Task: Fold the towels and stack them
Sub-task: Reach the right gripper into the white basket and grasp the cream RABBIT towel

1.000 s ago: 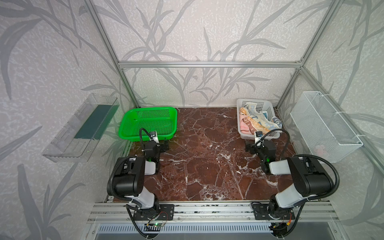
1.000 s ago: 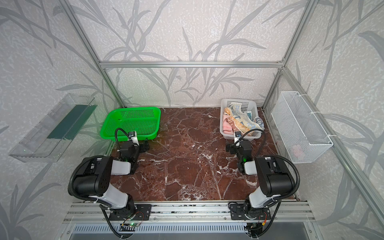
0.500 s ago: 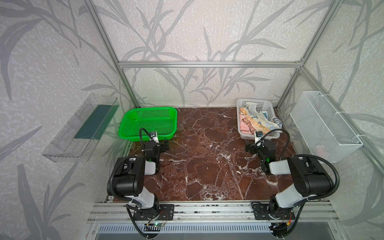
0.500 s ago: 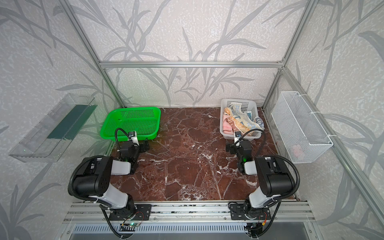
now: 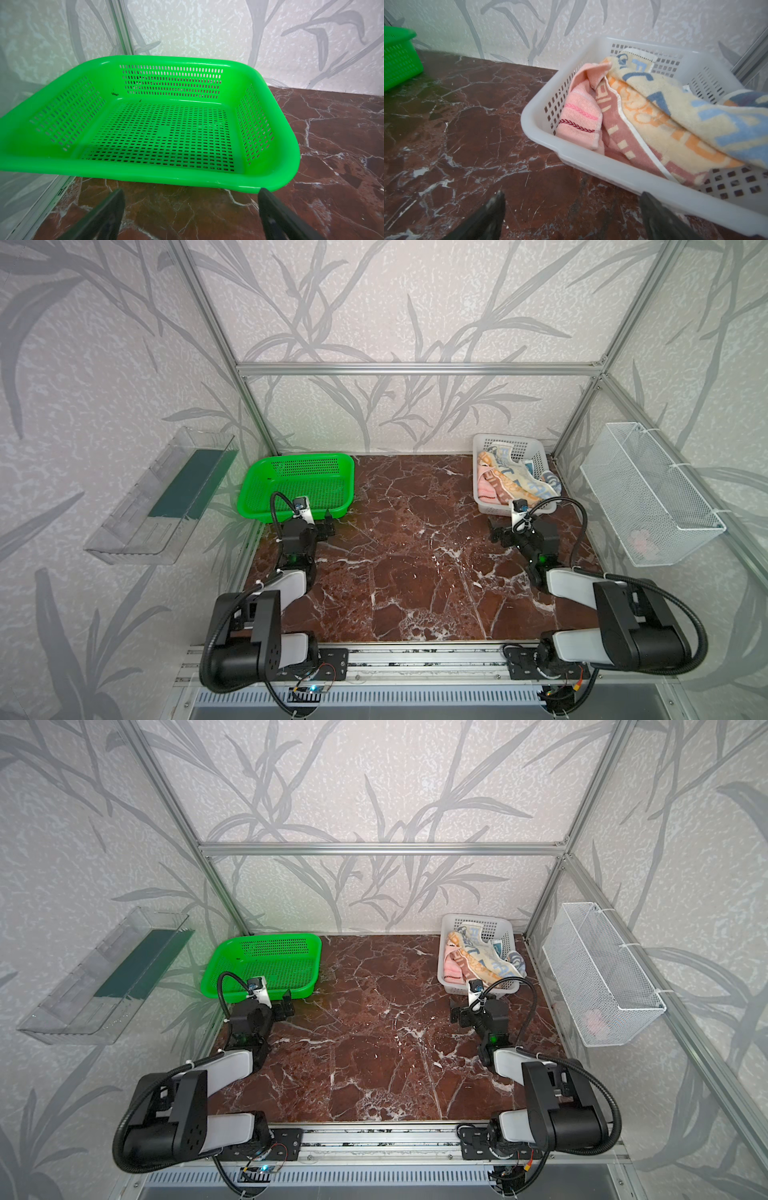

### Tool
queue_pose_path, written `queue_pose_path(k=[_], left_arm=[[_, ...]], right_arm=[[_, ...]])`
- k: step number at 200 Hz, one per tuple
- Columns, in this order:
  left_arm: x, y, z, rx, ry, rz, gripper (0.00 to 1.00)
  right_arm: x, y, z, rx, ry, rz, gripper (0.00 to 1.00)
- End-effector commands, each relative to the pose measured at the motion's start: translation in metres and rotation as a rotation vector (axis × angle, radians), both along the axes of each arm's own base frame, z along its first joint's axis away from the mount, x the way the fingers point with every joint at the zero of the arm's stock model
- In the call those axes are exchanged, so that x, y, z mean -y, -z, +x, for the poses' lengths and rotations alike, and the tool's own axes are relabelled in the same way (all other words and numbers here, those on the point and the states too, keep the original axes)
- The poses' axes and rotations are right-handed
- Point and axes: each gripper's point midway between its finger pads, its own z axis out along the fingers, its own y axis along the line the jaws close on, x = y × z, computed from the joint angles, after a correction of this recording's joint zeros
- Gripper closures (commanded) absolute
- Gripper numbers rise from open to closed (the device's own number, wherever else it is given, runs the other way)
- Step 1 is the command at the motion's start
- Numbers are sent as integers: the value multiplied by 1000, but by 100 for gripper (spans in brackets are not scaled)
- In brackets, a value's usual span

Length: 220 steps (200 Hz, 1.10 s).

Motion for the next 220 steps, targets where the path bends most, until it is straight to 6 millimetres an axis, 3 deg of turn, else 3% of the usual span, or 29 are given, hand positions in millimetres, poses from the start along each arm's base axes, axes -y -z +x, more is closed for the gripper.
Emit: queue_pose_path(k=[1, 42, 75, 106, 160, 183, 220], left_arm=[[8, 11, -13, -152, 10, -29, 1], [44, -25, -13, -66, 88, -117, 1], [95, -51, -4, -60, 229, -139, 1], [155, -53, 6, -122, 391, -140, 1], [234, -36, 17, -187, 553, -157, 1], [251, -32, 18, -187, 595, -169, 1], [260, -29, 17, -189, 621, -143, 1]], right_arm=[[-6, -11, -7, -25, -9, 34, 1], [-7, -42, -12, -91, 57, 39, 1], [21, -67, -8, -183, 256, 36, 1], [44, -82, 9, -280, 434, 18, 2], [55, -74, 66, -408, 520, -107, 5], [62, -64, 91, -449, 537, -145, 5], [84, -40, 128, -514, 572, -178, 7]])
